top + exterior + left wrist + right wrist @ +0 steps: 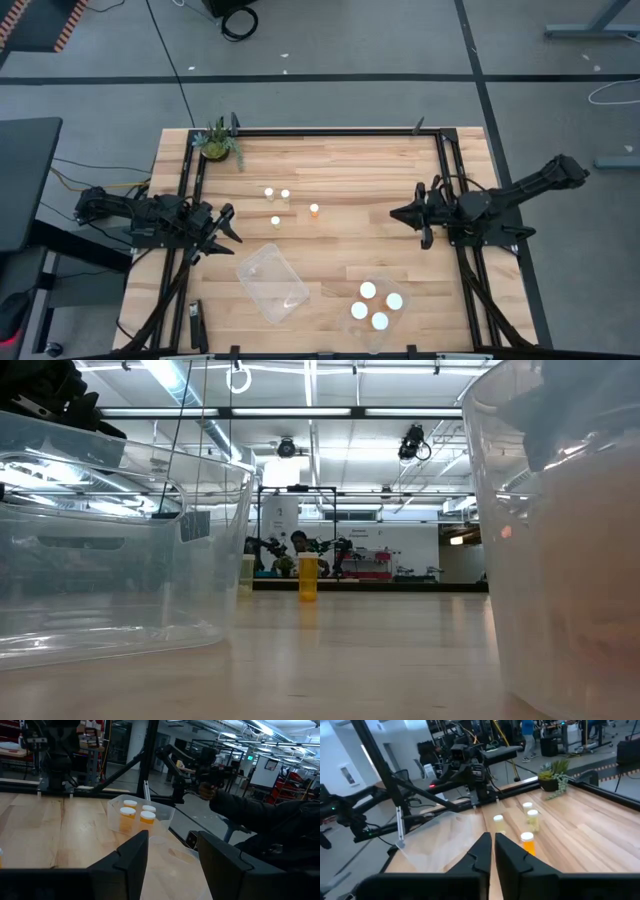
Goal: Pick and place medicine bottles into bin by pill shape (circle, oval)
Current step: Put the small yellow pill bottle into the left transparent bin
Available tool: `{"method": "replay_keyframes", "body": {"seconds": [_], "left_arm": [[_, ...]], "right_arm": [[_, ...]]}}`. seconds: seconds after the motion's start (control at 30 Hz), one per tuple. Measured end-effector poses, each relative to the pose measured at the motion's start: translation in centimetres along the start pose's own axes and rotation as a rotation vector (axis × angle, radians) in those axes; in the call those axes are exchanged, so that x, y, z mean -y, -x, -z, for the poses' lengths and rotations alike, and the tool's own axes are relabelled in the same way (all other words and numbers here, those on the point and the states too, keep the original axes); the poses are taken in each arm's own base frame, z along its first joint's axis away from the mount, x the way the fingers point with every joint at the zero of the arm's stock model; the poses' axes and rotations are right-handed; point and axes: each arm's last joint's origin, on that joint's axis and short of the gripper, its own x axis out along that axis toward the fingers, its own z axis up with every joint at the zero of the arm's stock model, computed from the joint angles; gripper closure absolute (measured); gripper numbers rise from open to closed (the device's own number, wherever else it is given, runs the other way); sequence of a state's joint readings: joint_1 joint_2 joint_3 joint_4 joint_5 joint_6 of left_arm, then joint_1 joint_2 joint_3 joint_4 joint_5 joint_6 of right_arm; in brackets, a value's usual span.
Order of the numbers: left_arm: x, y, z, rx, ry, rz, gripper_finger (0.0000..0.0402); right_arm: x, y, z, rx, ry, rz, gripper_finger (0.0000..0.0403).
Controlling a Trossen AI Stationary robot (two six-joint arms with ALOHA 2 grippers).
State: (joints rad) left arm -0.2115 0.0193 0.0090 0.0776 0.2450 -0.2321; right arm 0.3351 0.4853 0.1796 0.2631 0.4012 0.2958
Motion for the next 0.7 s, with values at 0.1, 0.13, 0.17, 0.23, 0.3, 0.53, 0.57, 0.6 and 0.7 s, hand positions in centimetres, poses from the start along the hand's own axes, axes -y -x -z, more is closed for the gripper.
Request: {"method": "replay_keyframes", "body": {"seconds": [0.1,0.13,0.17,0.23,0.3,0.53,0.57,0.6,0.7], "left_arm": [[0.0,0.0,0.0,0.000,0.000,0.000,0.0221],[0.0,0.0,0.0,0.000,0.000,0.000,0.0222],[0.0,0.0,0.0,0.000,0.000,0.000,0.0223],[0.0,0.0,0.0,0.000,0.000,0.000,0.0225],[0.0,0.0,0.0,0.000,0.000,0.000,0.0224],[0.0,0.0,0.0,0.000,0.000,0.000,0.0221],[0.0,0.0,0.0,0.000,0.000,0.000,0.0222],[0.0,0.0,0.0,0.000,0.000,0.000,0.0223],[0.0,0.0,0.0,0.000,0.000,0.000,0.0225]], "right_arm": [[0.8,-0.1,0.9,0.014,-0.007,0.002,0.0388],[1.1,-0.1,1.2,0.017,-0.008,-0.003,0.0389],[1.3,-0.2,1.4,0.019,-0.010,-0.008,0.0390],[1.7,-0.2,1.7,0.031,-0.015,-0.022,0.0390],[2.1,-0.2,2.0,0.040,-0.018,-0.033,0.0390],[2.7,-0.2,2.3,0.046,-0.026,-0.039,0.0391],[2.7,-0.2,2.2,0.048,-0.025,-0.045,0.0391],[2.8,-0.2,2.2,0.048,-0.022,-0.051,0.0391],[2.8,-0.3,2.2,0.048,-0.003,-0.050,0.0391]]}}
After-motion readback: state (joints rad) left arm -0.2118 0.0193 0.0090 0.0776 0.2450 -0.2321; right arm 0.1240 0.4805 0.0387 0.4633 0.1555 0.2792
